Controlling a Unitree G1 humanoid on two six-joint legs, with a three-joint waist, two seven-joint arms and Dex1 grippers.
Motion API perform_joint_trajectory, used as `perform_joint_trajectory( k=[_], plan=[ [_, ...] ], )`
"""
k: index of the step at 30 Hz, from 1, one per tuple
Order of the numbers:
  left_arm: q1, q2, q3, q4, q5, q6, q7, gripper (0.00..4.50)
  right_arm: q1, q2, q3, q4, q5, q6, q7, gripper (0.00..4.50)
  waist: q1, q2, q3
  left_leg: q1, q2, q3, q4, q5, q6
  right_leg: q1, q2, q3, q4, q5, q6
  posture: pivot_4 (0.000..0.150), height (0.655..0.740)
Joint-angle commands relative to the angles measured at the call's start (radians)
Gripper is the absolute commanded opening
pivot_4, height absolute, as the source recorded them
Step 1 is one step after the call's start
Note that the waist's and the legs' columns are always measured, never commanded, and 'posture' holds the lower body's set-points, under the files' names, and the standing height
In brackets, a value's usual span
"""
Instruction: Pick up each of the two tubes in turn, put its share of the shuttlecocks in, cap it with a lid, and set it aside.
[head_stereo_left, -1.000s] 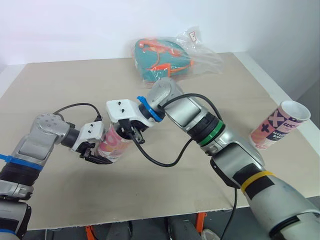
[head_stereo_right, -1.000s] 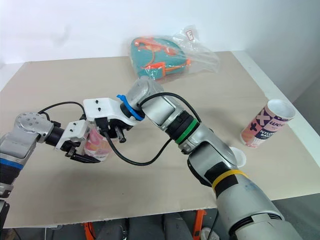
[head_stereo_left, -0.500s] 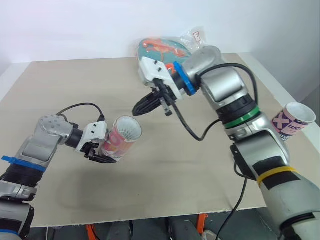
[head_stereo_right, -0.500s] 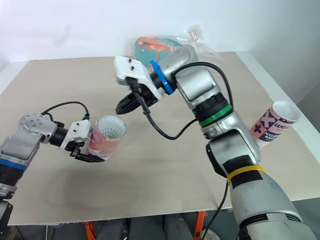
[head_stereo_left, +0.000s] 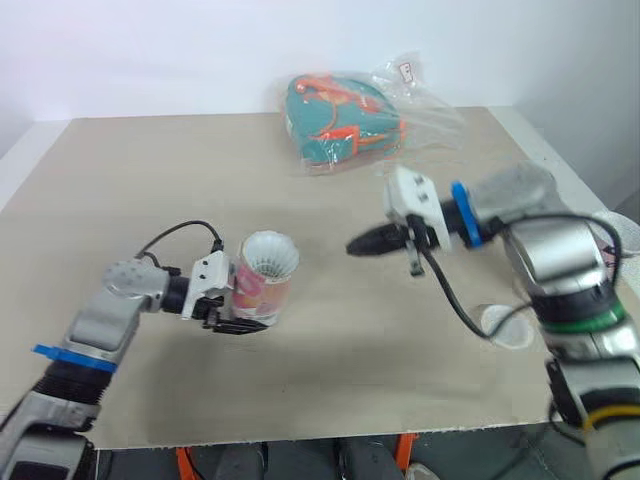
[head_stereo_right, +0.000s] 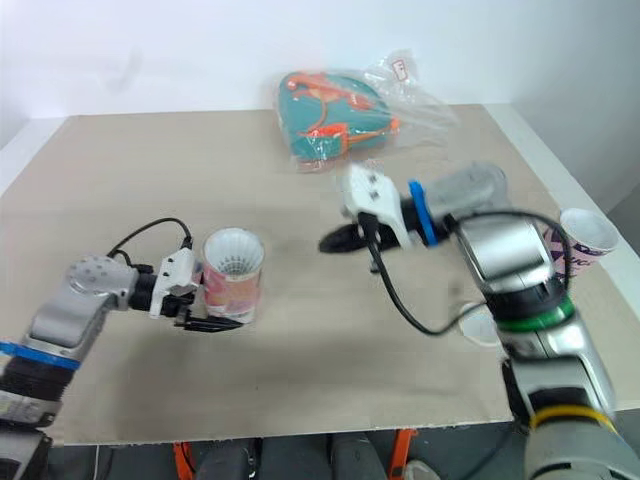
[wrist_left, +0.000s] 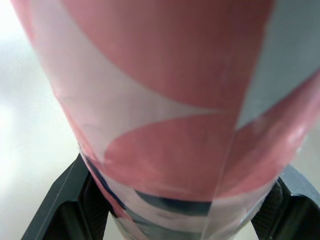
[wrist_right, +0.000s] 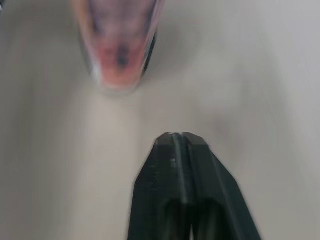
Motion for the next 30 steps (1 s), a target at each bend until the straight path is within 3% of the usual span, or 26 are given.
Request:
perform_joint_trajectory(
  k=[1, 4, 9, 13, 19, 30],
  plan=[
    [0.025, -0.051, 0.037, -0.045, -0.03, -0.025, 0.084, 3.08, 0.017, -0.078, -0.049, -0.085, 0.019, 0.049, -0.018, 1.94, -0.006, 0.001, 0.001, 0.0, 0.0, 0.0, 0.001, 0.0, 0.0, 0.0, 0.0, 0.0, 0.0, 0.001, 0.0, 0.15, 0.7387],
    [0.057, -0.101, 0.022, -0.04, -0.012, -0.061, 0.137, 3.08, 0.054, -0.169, -0.059, -0.046, 0.01, 0.058, -0.005, 3.29, -0.007, 0.001, 0.001, 0.003, 0.002, 0.002, 0.001, 0.0, 0.0, 0.001, 0.002, 0.0, 0.0, 0.0, 0.002, 0.15, 0.7387],
    [0.102, -0.151, -0.038, -0.035, 0.011, -0.084, 0.164, 3.08, 0.161, -0.37, -0.079, 0.06, 0.0, -0.036, 0.098, 3.29, -0.001, 0.001, 0.001, 0.005, 0.001, 0.002, 0.003, 0.001, 0.001, 0.005, 0.001, 0.001, -0.001, 0.0, 0.006, 0.15, 0.7387],
    [0.115, -0.157, -0.067, -0.018, 0.026, -0.078, 0.168, 3.08, 0.186, -0.456, -0.082, 0.234, -0.064, -0.172, 0.112, 3.29, -0.003, 0.001, 0.001, 0.008, 0.001, 0.007, 0.004, 0.001, 0.001, 0.007, 0.0, 0.005, -0.002, 0.001, 0.009, 0.15, 0.7387],
    [0.143, -0.149, -0.057, -0.001, 0.025, -0.103, 0.185, 3.08, 0.219, -0.477, -0.109, 0.453, -0.106, -0.355, 0.095, 3.29, -0.004, 0.001, 0.0, 0.011, 0.001, 0.01, 0.004, 0.001, 0.001, 0.009, -0.001, 0.008, -0.002, 0.001, 0.009, 0.15, 0.7387],
    [0.139, -0.136, -0.062, 0.004, 0.026, -0.101, 0.178, 3.08, 0.211, -0.388, -0.087, 0.524, -0.153, -0.385, 0.074, 3.29, -0.005, 0.003, 0.0, 0.014, 0.0, 0.011, 0.004, 0.001, 0.001, 0.01, 0.0, 0.009, -0.002, 0.002, 0.01, 0.15, 0.7387]
  ],
)
